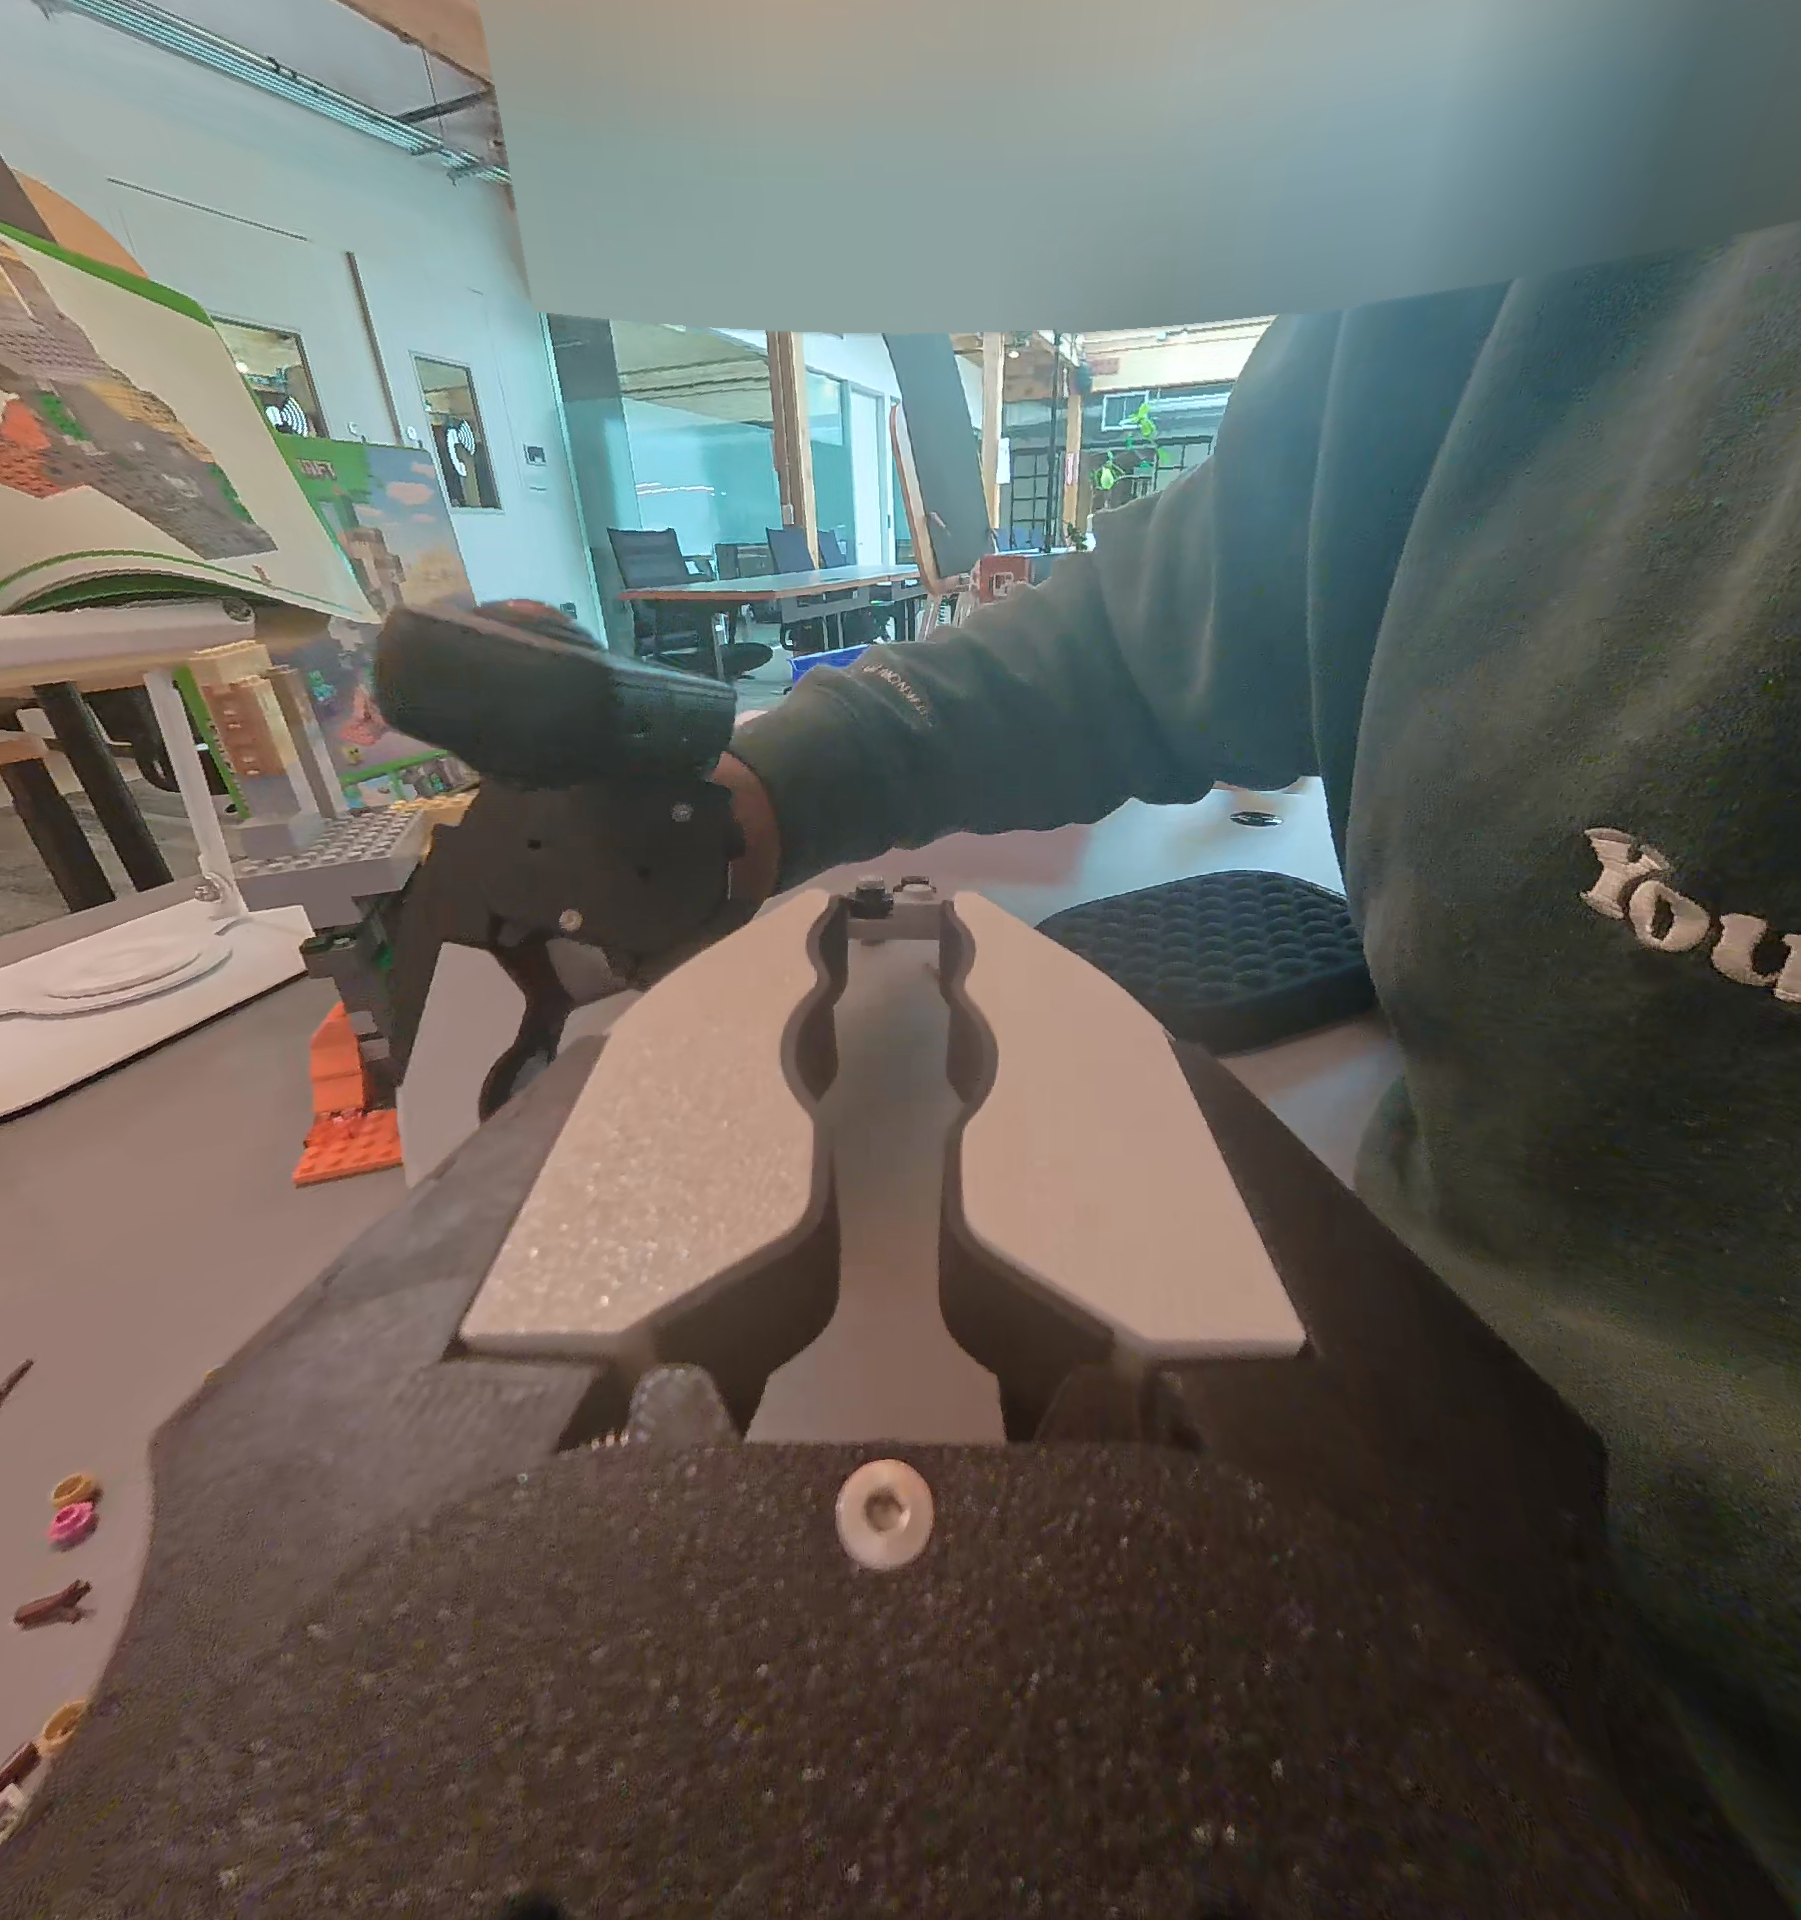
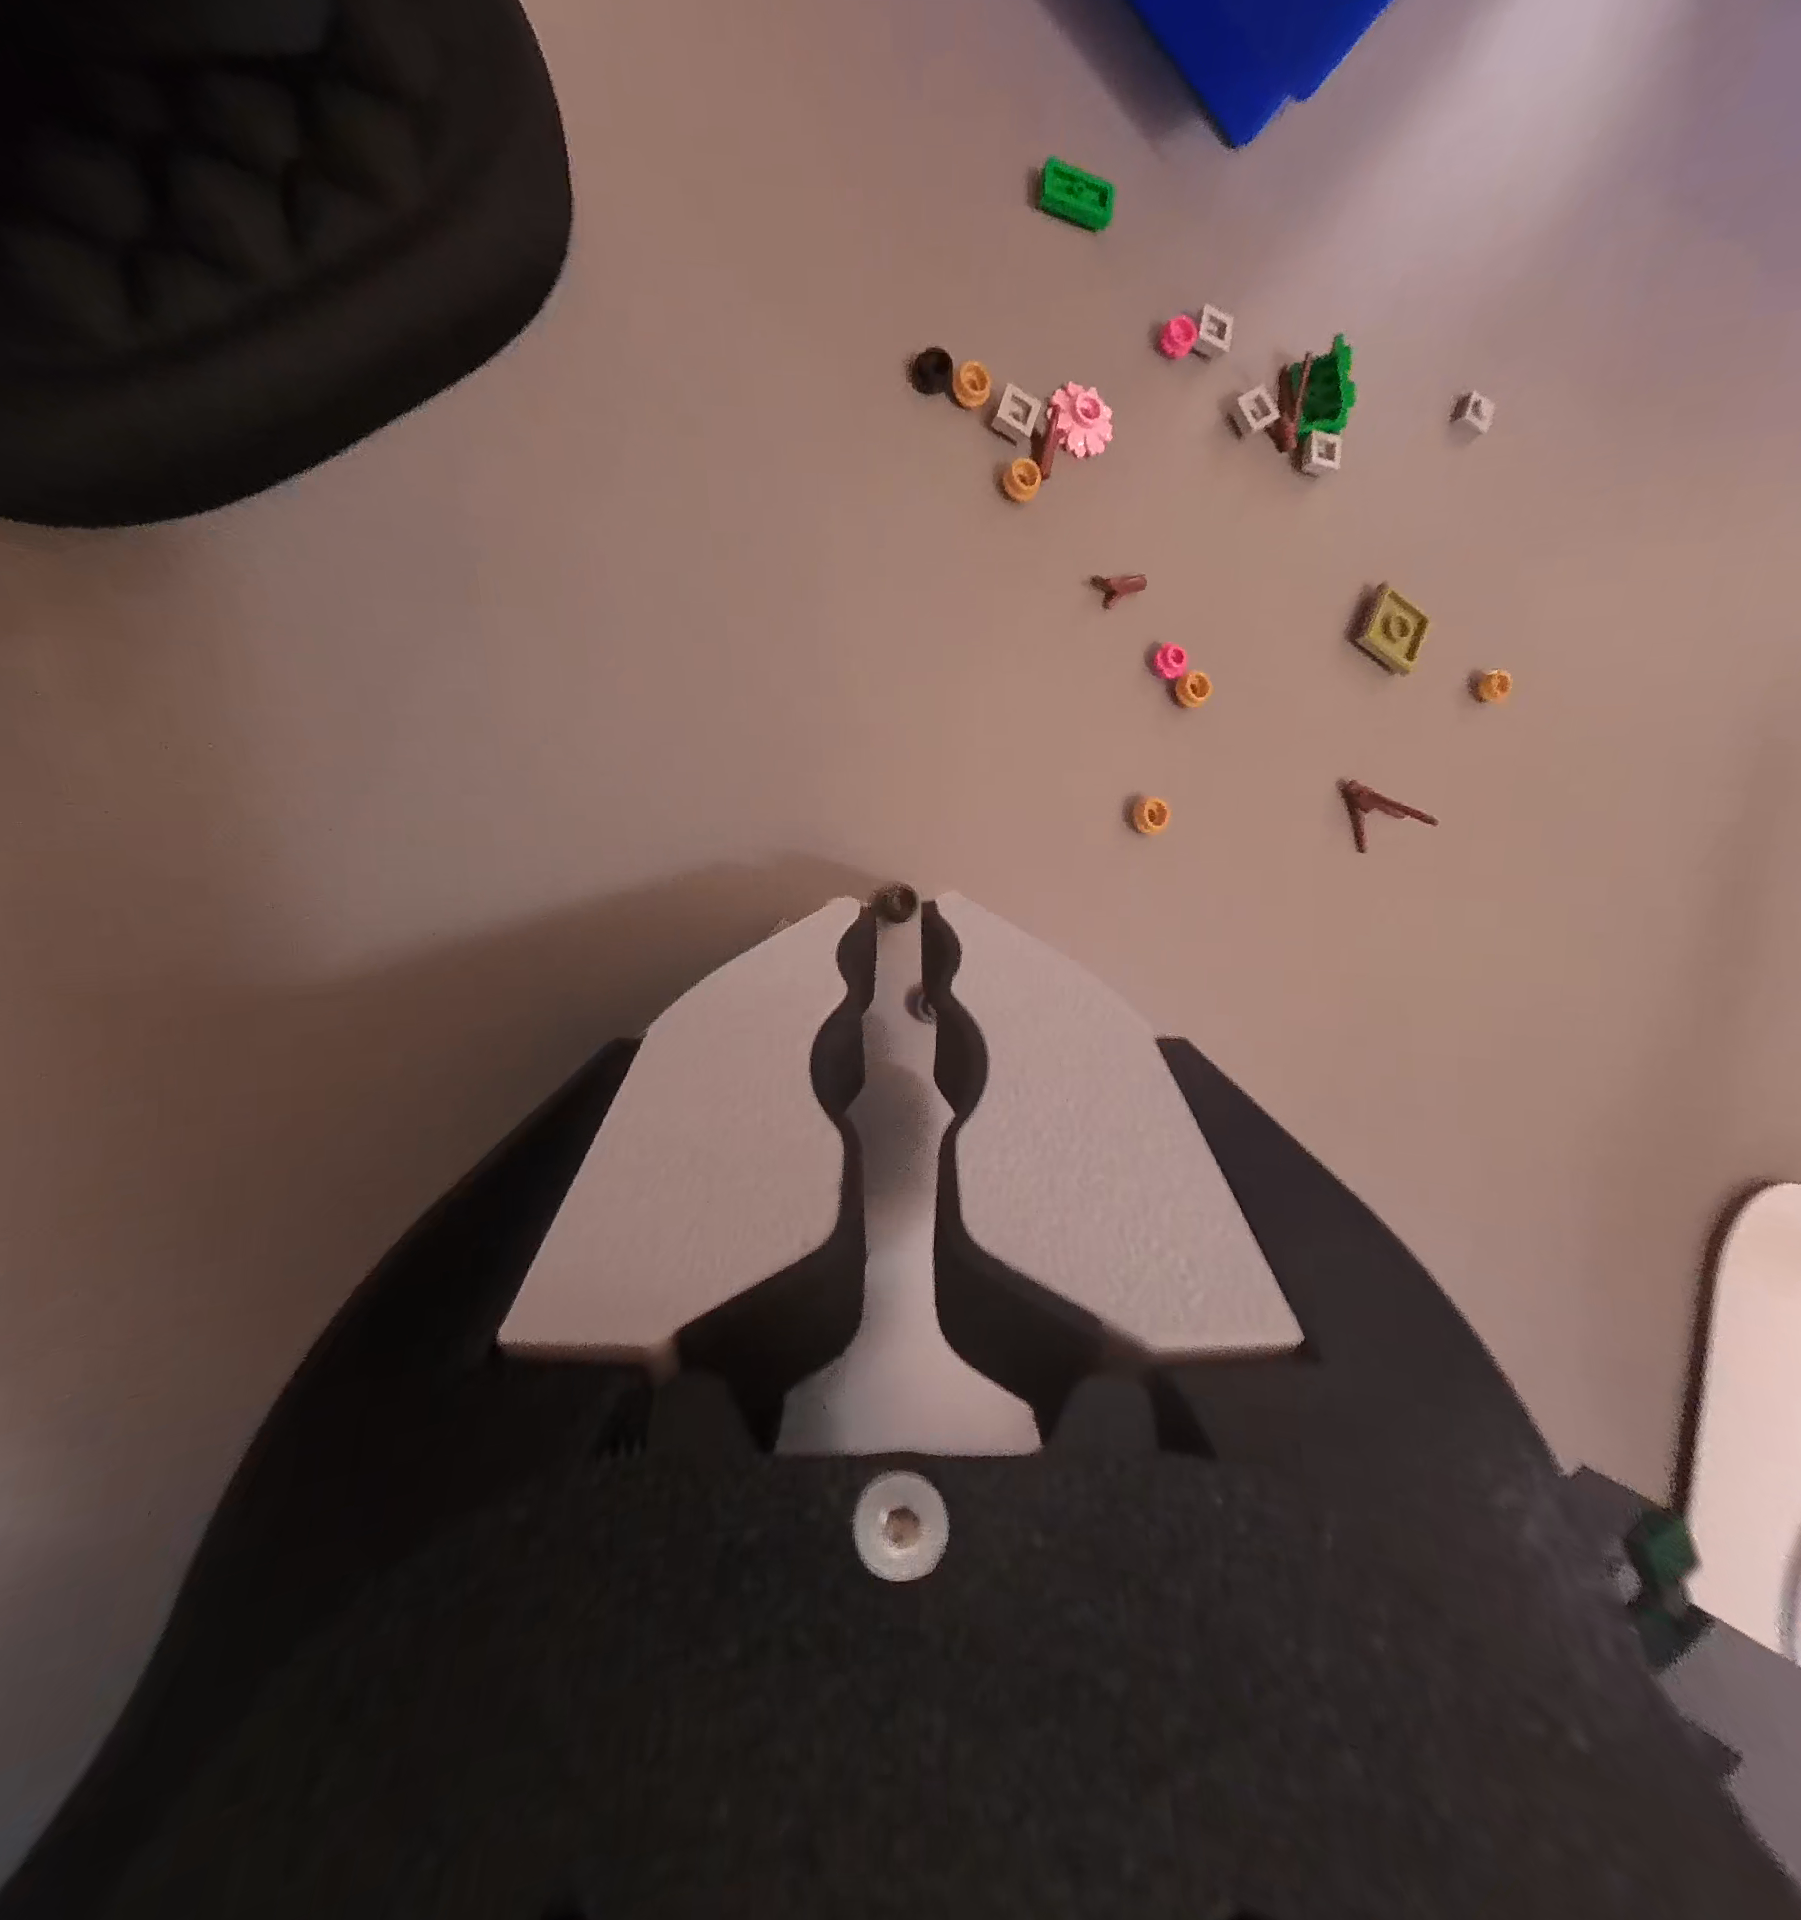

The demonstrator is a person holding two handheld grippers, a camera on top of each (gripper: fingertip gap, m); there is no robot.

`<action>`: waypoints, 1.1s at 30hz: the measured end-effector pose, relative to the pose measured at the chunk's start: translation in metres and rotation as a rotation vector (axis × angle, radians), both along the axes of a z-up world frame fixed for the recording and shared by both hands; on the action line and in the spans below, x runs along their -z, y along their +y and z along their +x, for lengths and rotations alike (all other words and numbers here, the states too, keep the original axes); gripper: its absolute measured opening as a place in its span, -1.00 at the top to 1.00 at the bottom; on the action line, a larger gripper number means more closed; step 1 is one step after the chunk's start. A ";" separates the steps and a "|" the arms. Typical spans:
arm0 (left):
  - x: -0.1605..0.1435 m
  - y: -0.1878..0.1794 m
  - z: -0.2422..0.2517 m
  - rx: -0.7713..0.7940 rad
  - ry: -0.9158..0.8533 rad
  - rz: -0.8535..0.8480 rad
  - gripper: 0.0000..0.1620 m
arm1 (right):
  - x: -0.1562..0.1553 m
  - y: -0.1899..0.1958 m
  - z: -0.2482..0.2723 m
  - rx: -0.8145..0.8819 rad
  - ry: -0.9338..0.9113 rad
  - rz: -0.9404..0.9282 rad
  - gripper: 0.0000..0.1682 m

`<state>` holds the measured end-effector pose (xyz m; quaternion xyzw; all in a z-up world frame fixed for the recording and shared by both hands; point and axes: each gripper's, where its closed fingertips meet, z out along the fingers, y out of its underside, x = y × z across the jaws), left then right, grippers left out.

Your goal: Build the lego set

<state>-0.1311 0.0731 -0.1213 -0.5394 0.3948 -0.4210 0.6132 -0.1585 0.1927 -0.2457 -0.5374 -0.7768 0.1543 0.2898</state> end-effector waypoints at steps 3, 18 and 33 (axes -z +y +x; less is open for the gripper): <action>0.000 0.000 0.000 0.001 -0.002 0.000 0.80 | 0.002 -0.001 -0.003 0.007 0.000 -0.031 0.91; 0.000 0.000 -0.001 0.003 -0.002 -0.010 0.80 | -0.001 0.004 -0.006 0.275 0.036 -0.310 1.00; 0.001 0.000 -0.001 0.009 -0.001 -0.020 0.80 | 0.003 0.030 0.026 0.735 0.074 -0.483 1.00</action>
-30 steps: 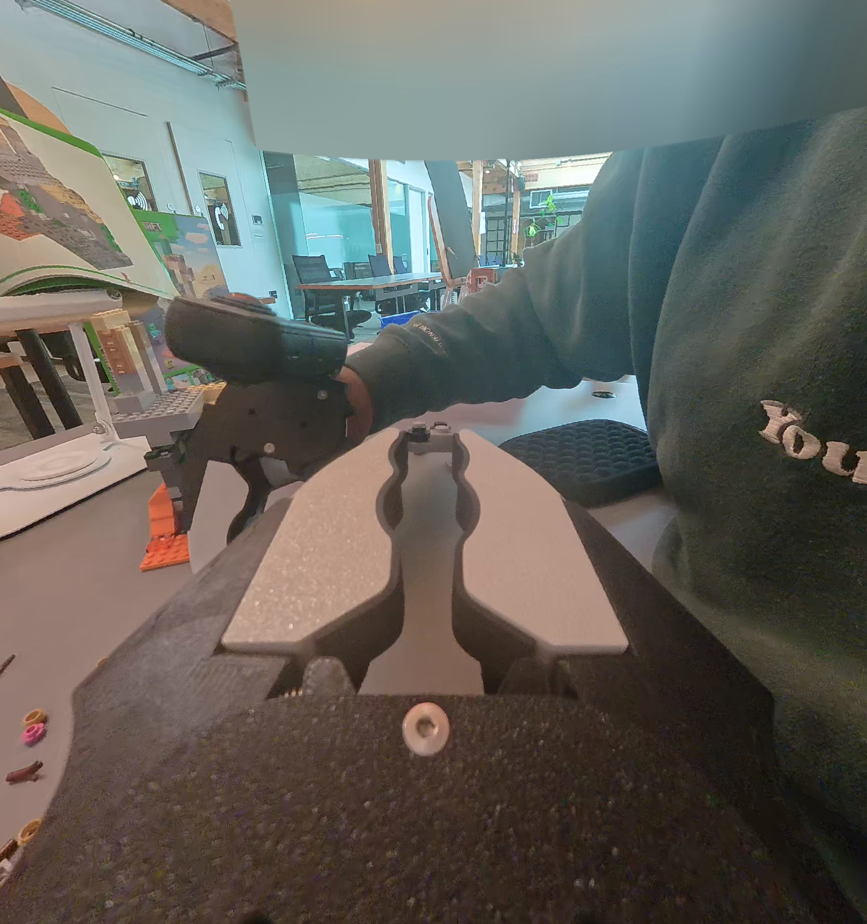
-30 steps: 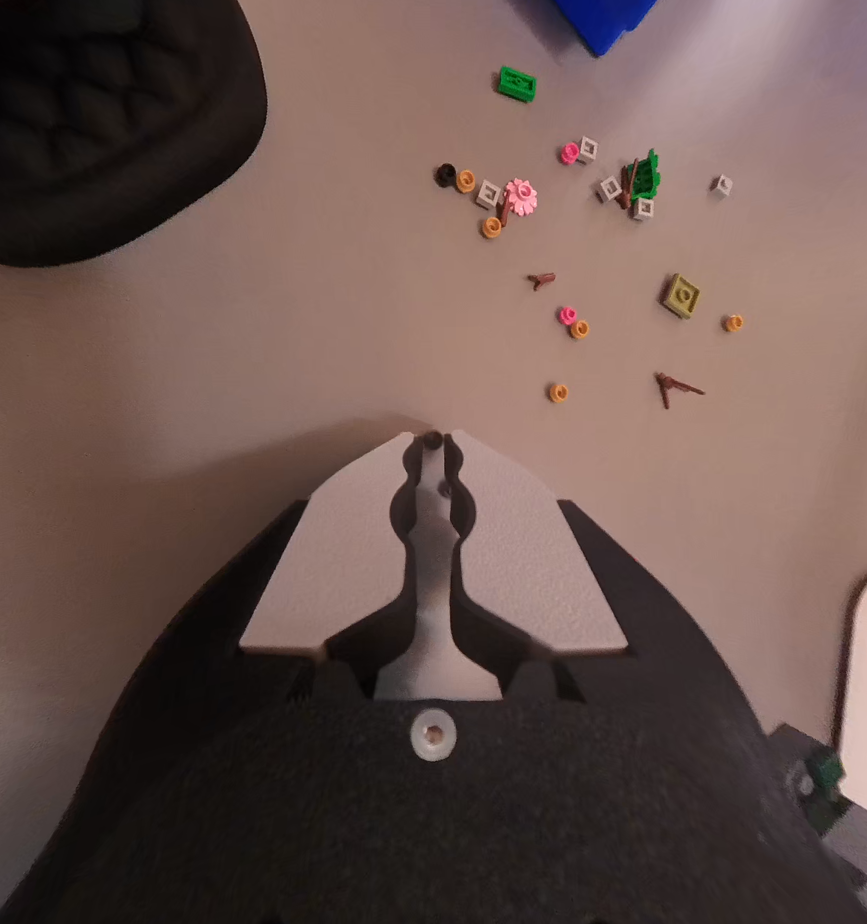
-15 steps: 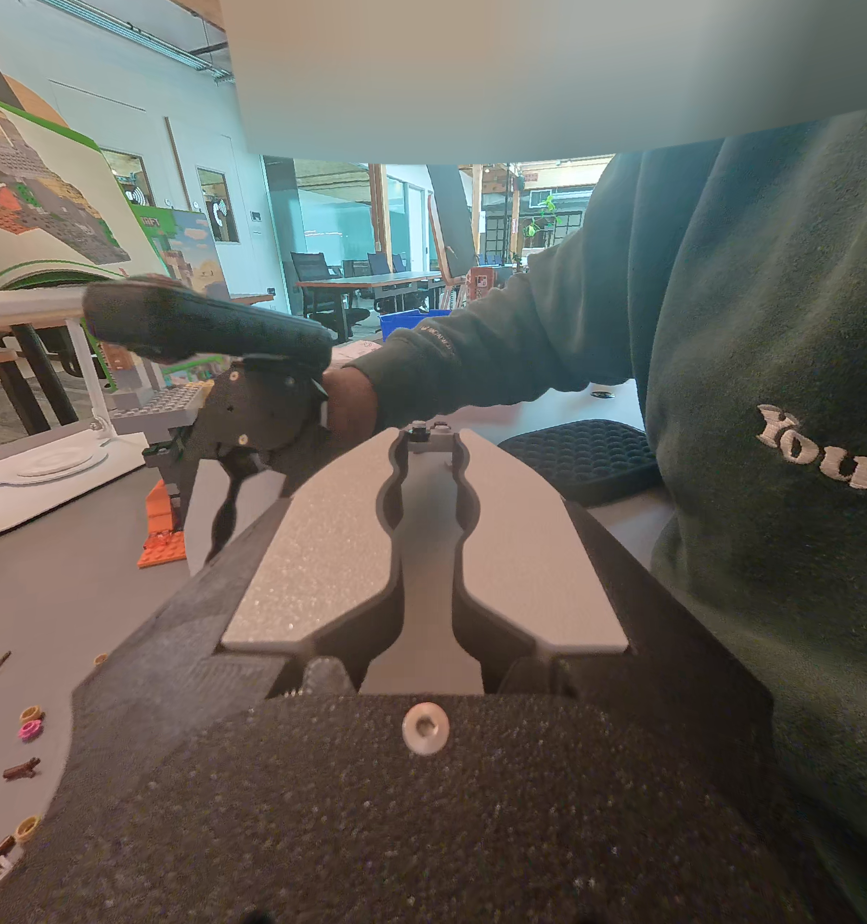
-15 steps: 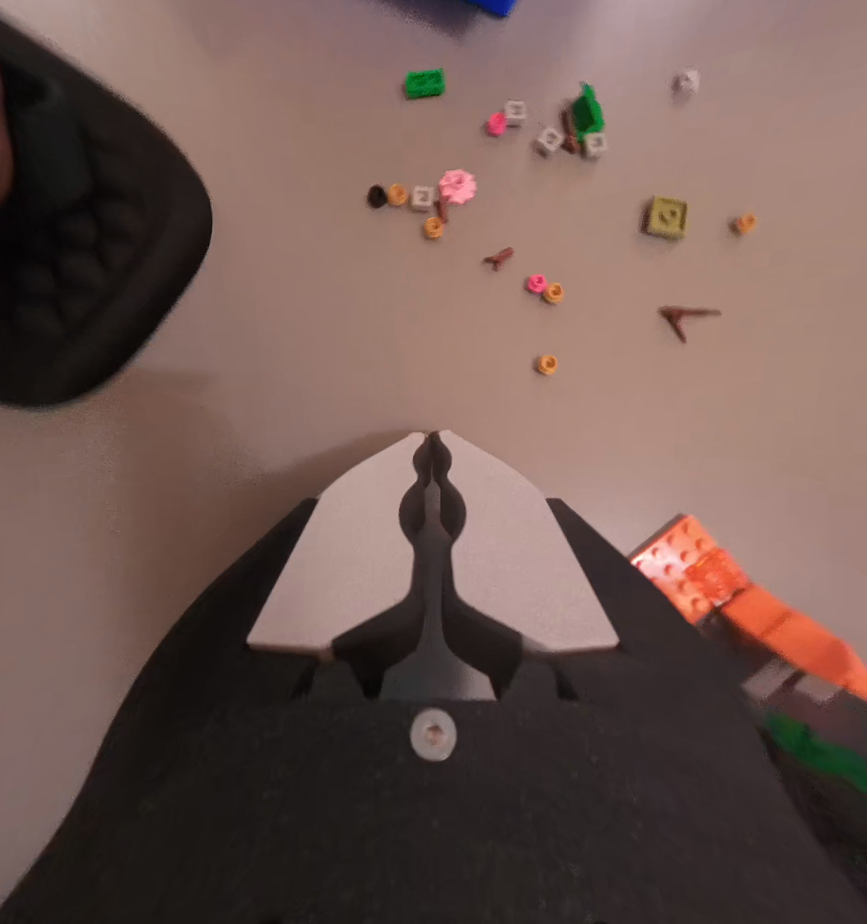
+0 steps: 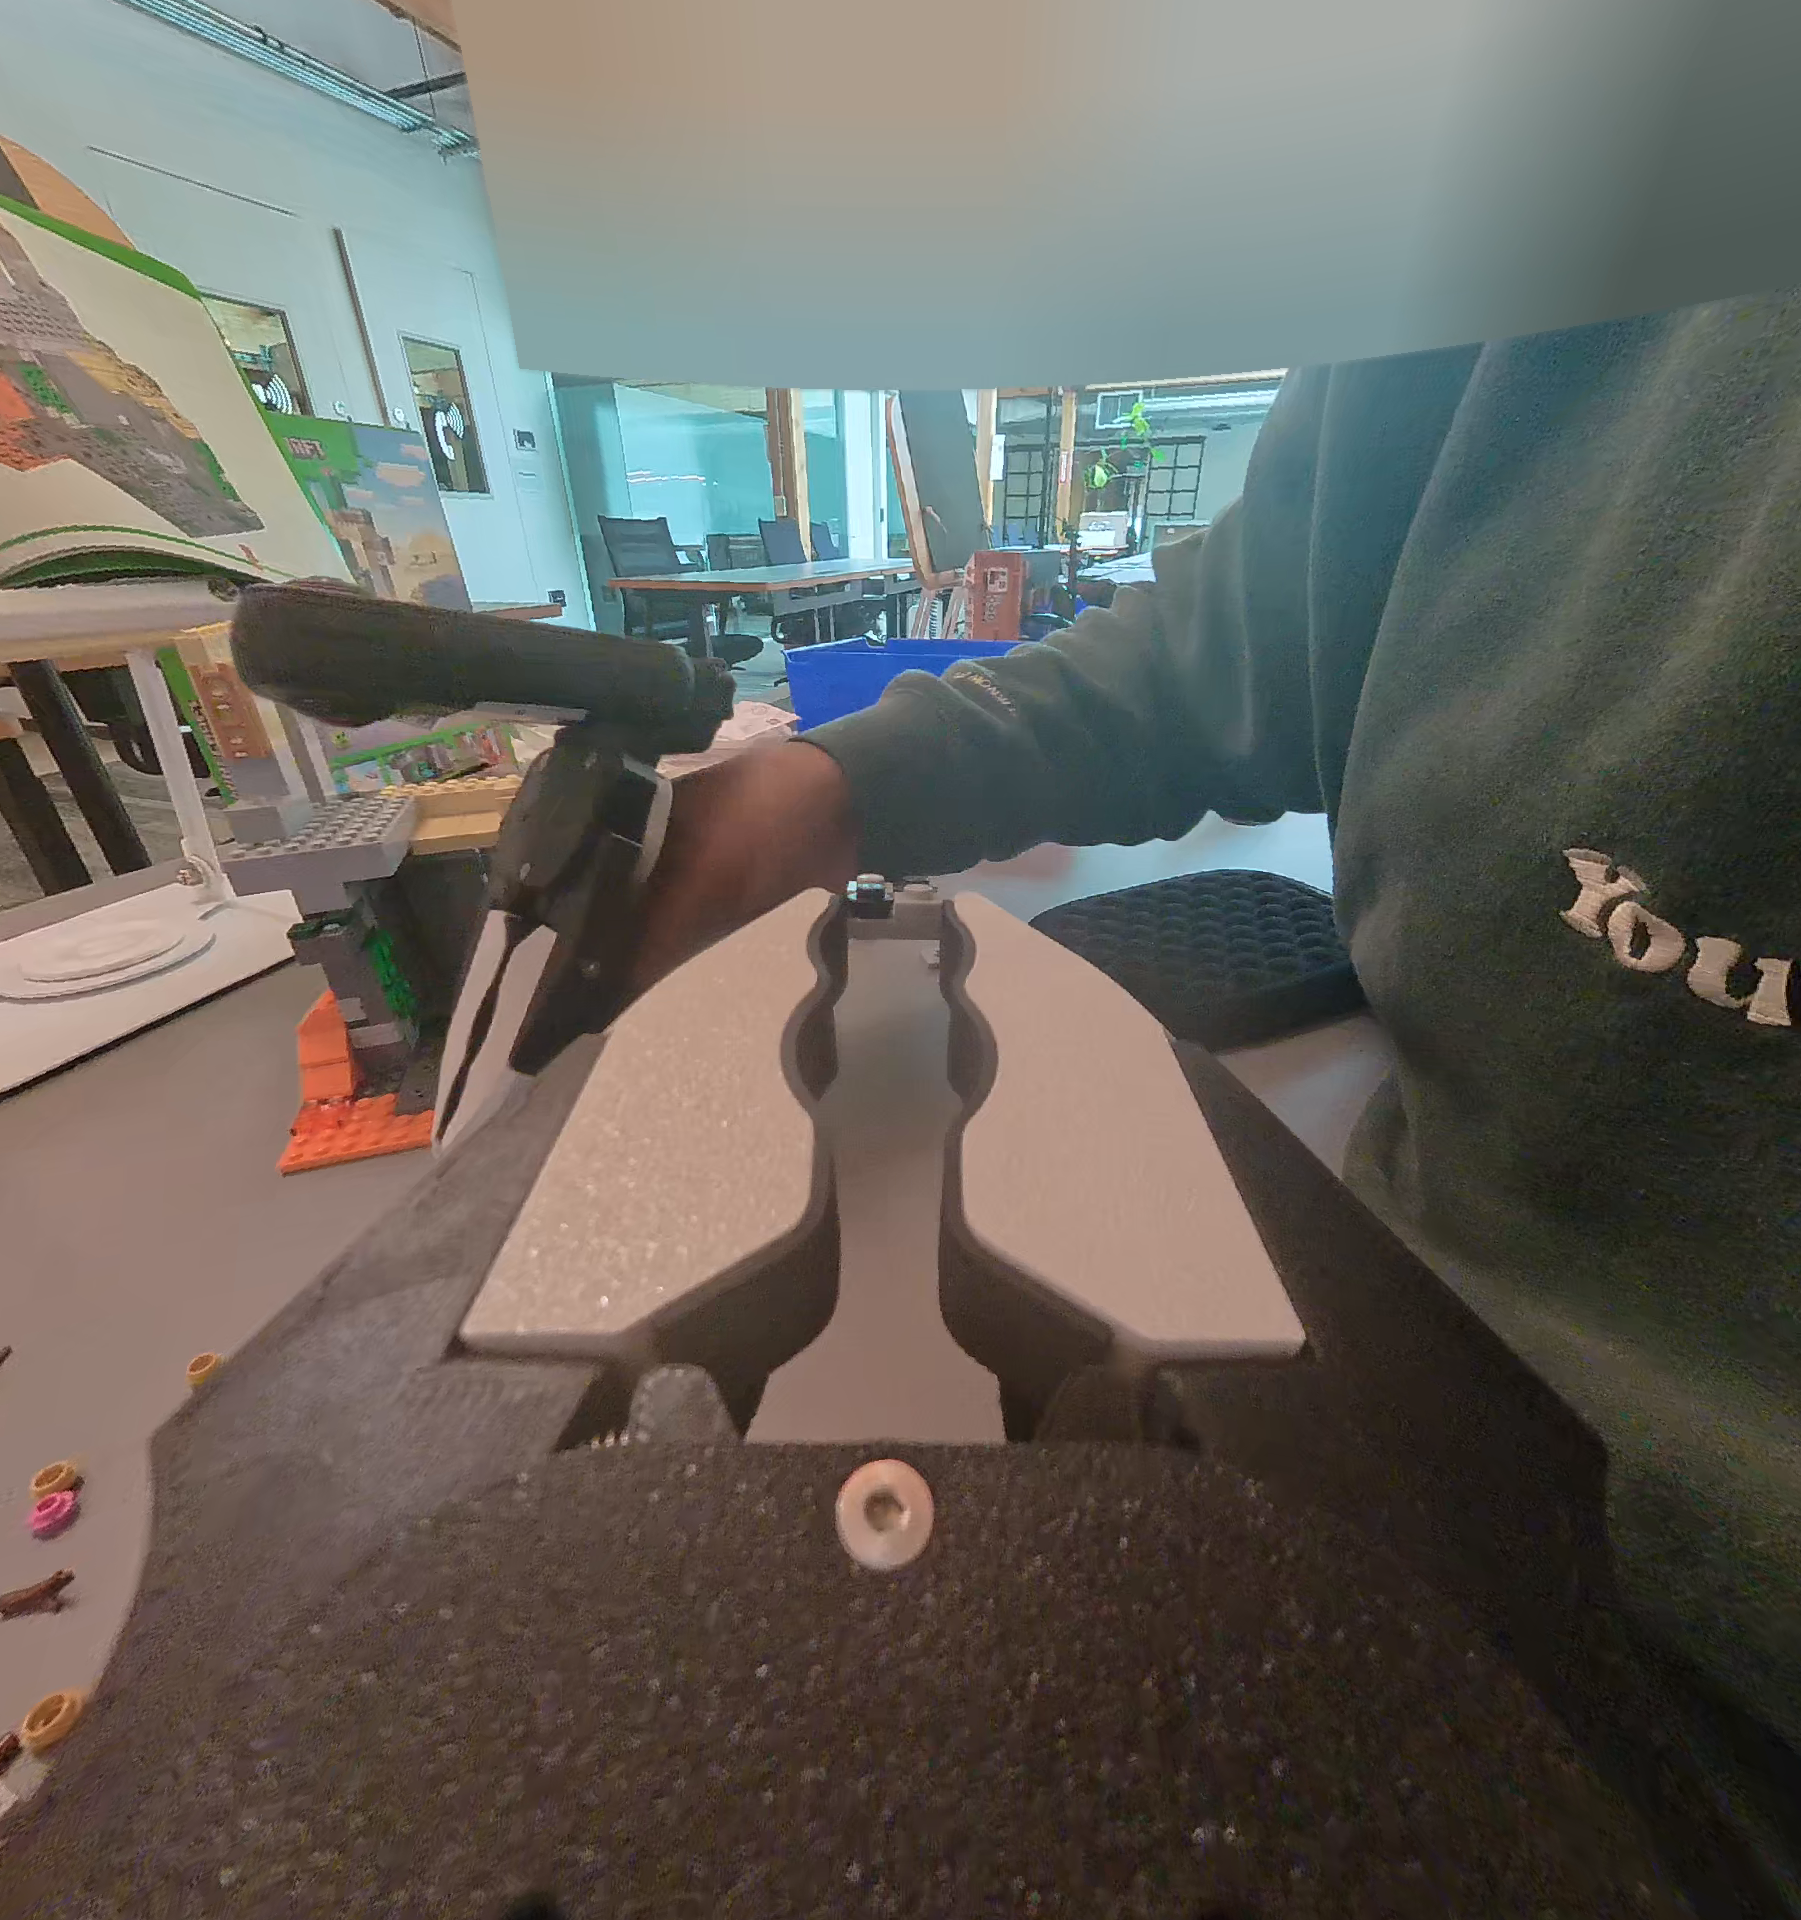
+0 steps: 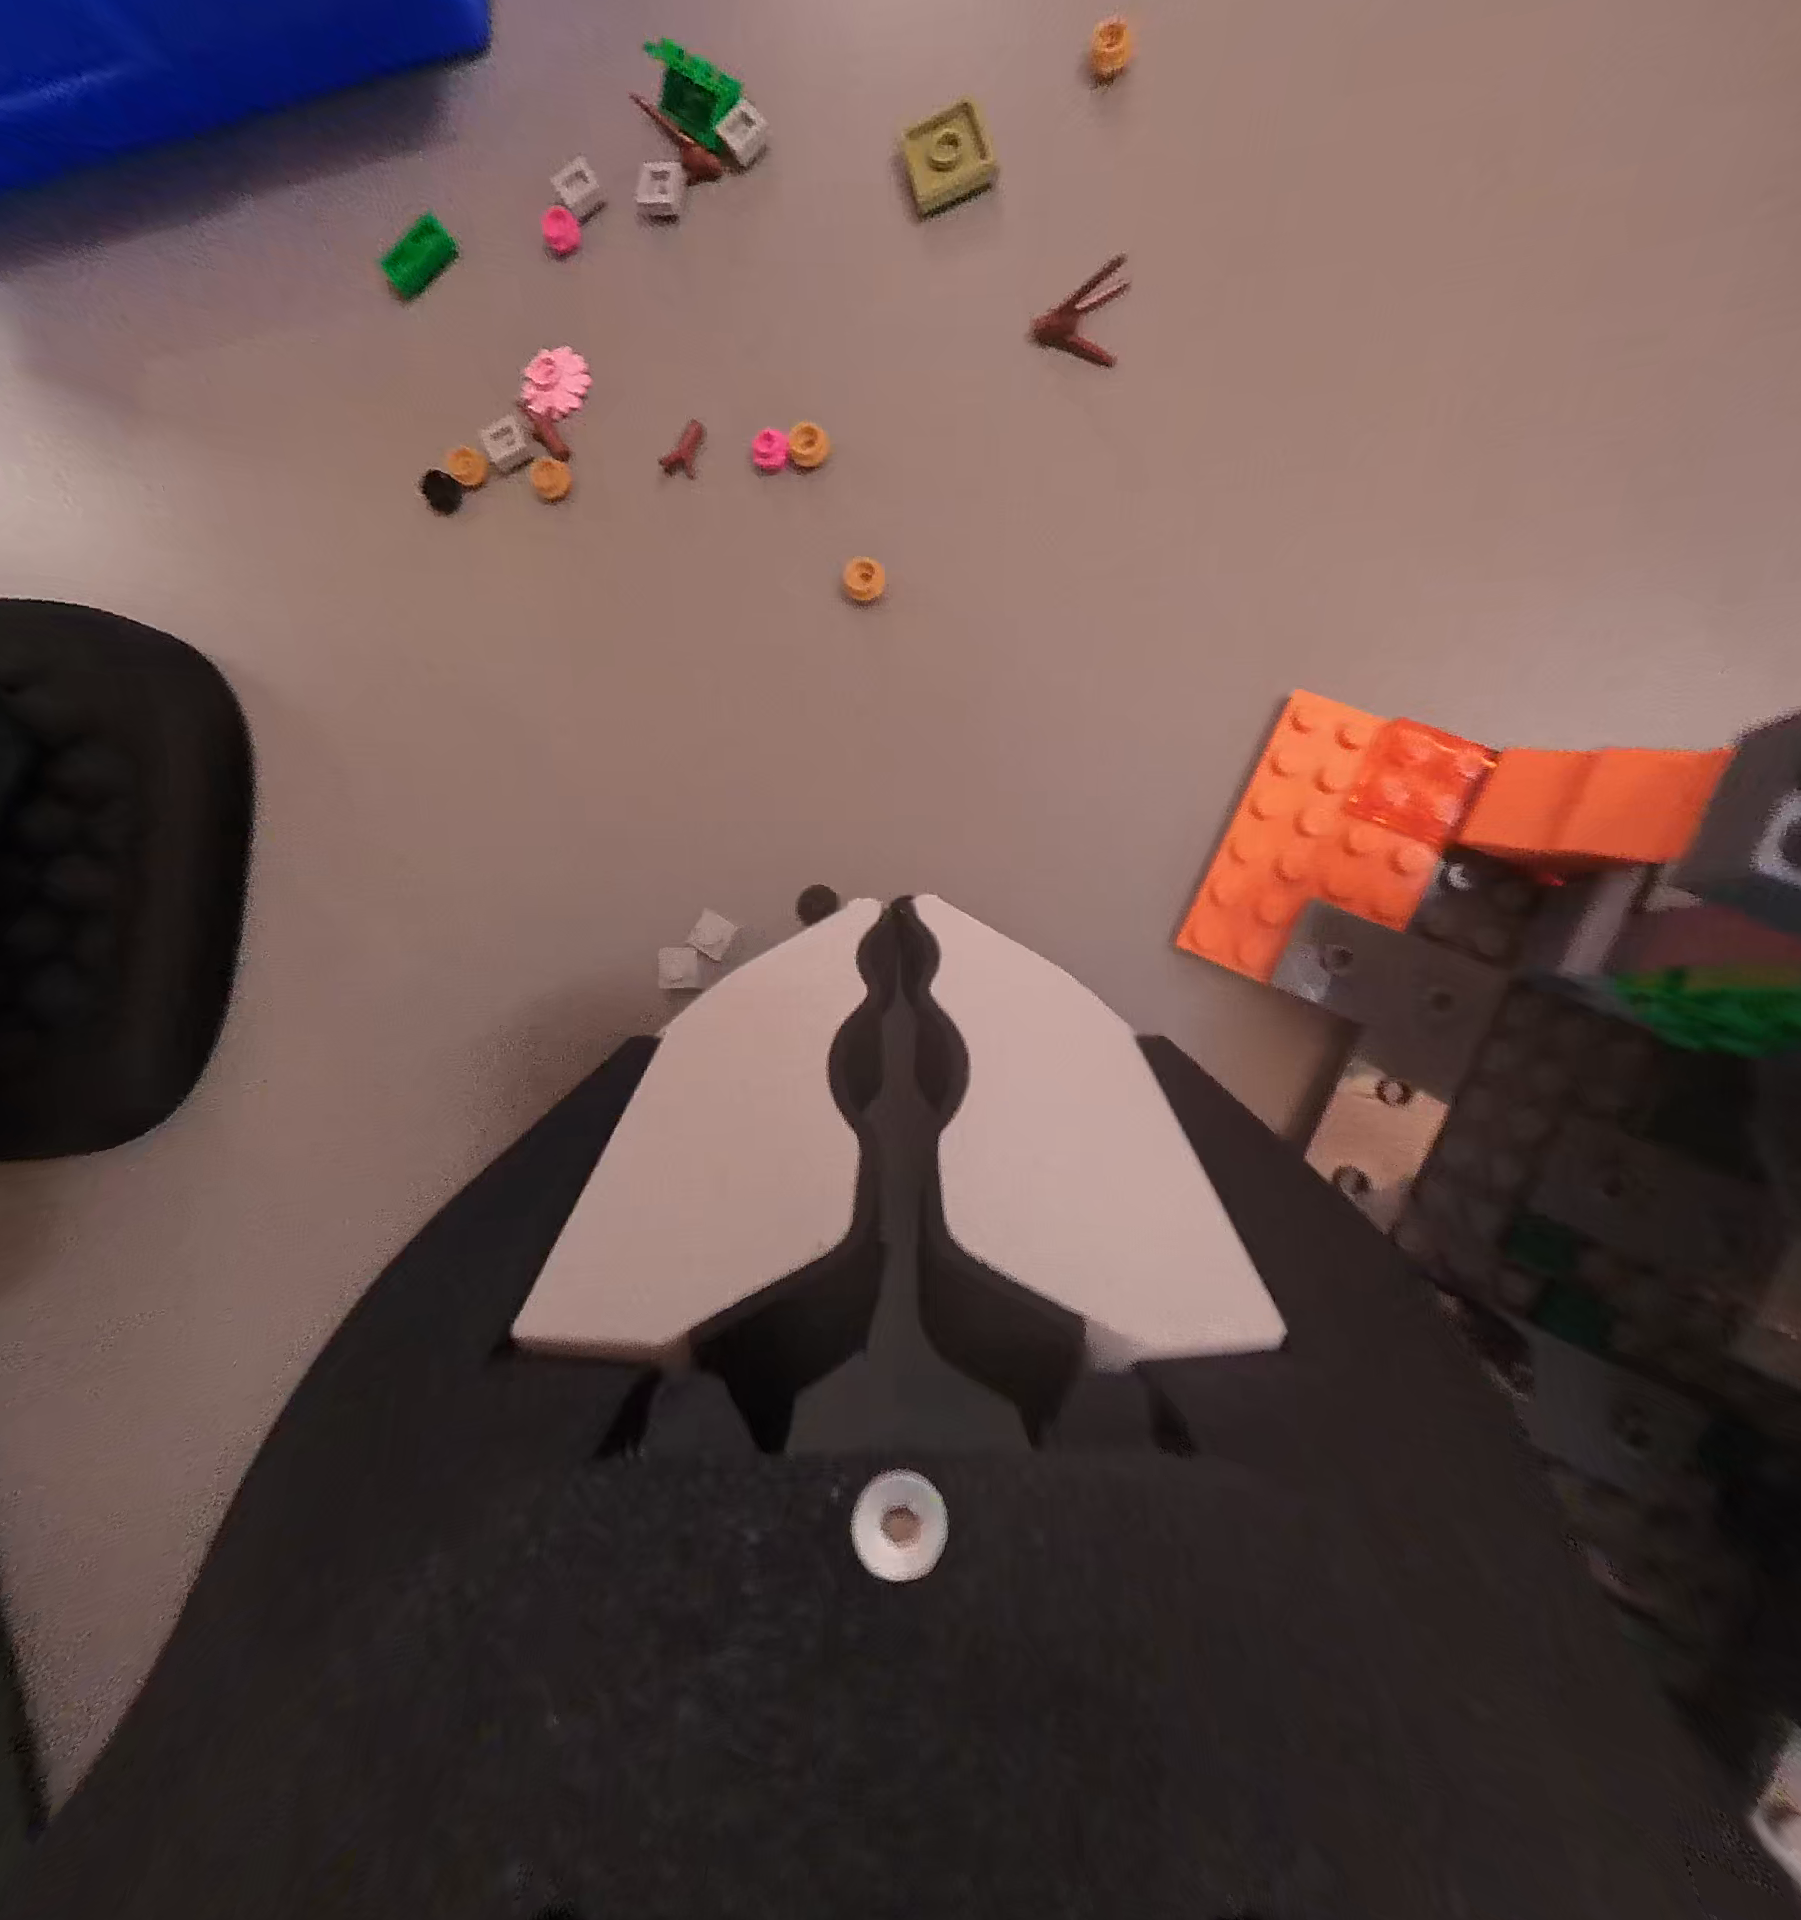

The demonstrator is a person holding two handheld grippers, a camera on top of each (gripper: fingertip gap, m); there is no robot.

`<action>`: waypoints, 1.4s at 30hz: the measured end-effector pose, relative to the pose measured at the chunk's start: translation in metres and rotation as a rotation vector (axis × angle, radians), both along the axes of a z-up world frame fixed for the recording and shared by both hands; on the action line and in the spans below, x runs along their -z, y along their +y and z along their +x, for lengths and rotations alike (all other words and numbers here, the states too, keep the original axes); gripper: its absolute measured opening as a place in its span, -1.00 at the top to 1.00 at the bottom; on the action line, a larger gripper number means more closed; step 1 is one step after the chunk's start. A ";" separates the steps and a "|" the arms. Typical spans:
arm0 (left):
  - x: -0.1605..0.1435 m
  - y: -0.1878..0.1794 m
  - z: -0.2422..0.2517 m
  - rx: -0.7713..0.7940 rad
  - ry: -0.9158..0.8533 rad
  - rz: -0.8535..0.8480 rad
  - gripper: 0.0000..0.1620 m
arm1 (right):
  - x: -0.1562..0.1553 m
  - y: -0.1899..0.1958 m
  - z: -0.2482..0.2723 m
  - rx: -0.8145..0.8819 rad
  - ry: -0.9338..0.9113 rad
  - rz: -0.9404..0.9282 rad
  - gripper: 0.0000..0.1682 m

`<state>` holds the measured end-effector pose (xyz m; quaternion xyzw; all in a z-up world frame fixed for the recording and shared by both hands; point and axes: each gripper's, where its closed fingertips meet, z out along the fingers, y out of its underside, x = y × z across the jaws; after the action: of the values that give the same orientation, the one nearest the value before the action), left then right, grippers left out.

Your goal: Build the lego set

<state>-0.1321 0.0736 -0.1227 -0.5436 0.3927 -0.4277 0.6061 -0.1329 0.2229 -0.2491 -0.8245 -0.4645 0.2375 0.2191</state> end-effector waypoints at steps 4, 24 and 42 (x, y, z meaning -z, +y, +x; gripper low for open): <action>0.000 0.000 0.000 0.000 0.001 -0.003 0.80 | 0.000 0.011 0.011 0.031 -0.056 0.106 1.00; 0.001 0.000 0.001 0.006 0.004 -0.006 0.80 | -0.006 0.007 0.079 0.169 -0.056 0.047 1.00; 0.001 0.000 0.001 0.008 0.004 -0.010 0.80 | 0.000 0.004 0.096 0.184 -0.035 -0.028 1.00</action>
<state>-0.1313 0.0737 -0.1241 -0.5459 0.3940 -0.4311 0.6008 -0.0369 0.2265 -0.2487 -0.8706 -0.3873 0.2085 0.2204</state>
